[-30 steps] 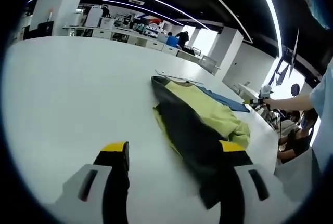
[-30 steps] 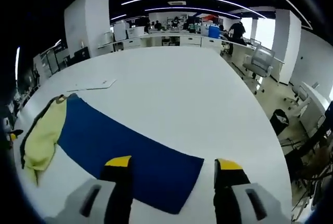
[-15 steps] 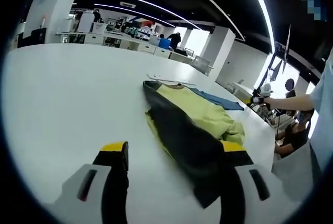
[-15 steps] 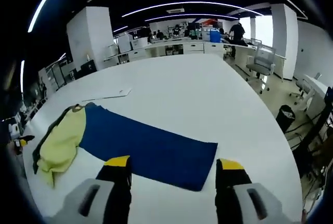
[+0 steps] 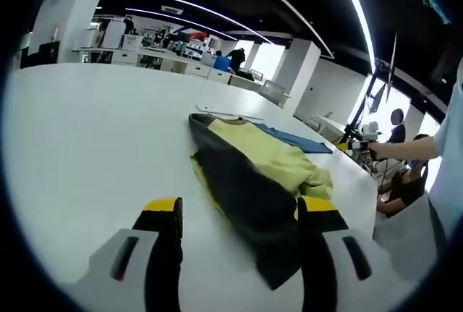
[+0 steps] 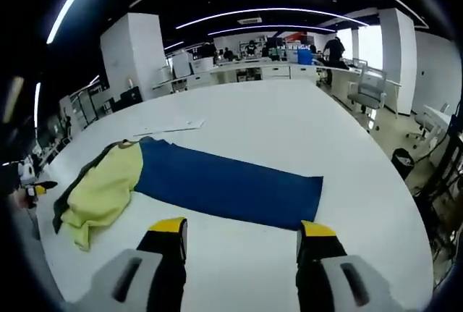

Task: Fold the garment on the visible template until the final outline fits inside the template.

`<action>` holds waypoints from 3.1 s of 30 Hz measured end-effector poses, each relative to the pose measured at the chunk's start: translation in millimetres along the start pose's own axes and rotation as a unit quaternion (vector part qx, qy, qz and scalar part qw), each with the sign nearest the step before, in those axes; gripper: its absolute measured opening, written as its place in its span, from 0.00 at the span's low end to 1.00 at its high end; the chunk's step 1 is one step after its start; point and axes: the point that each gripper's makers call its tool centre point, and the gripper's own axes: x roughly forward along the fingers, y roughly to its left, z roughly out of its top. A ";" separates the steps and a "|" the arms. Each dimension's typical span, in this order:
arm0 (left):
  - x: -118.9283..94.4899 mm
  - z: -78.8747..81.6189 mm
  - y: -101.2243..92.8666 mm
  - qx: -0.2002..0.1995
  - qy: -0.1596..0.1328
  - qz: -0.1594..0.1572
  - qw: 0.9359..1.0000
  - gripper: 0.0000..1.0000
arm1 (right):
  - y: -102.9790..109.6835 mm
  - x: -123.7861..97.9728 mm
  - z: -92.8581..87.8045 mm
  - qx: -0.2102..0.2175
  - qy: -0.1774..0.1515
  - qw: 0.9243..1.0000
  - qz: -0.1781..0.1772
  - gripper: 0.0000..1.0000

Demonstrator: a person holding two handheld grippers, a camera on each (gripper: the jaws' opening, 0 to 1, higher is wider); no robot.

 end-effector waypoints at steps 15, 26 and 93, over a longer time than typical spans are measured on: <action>-17.5 -29.6 -5.4 -0.008 0.029 -0.002 1.000 0.54 | 48.1 -24.6 7.7 -0.005 -0.026 0.999 0.046 0.68; -20.9 -63.3 -15.3 -0.021 0.064 -0.008 0.998 0.45 | 88.5 -41.1 -7.4 -0.041 -0.020 0.995 0.085 0.71; -57.0 -22.5 87.0 0.018 0.121 0.066 0.990 0.00 | 115.9 -59.3 -5.4 -0.075 0.004 0.993 0.090 0.67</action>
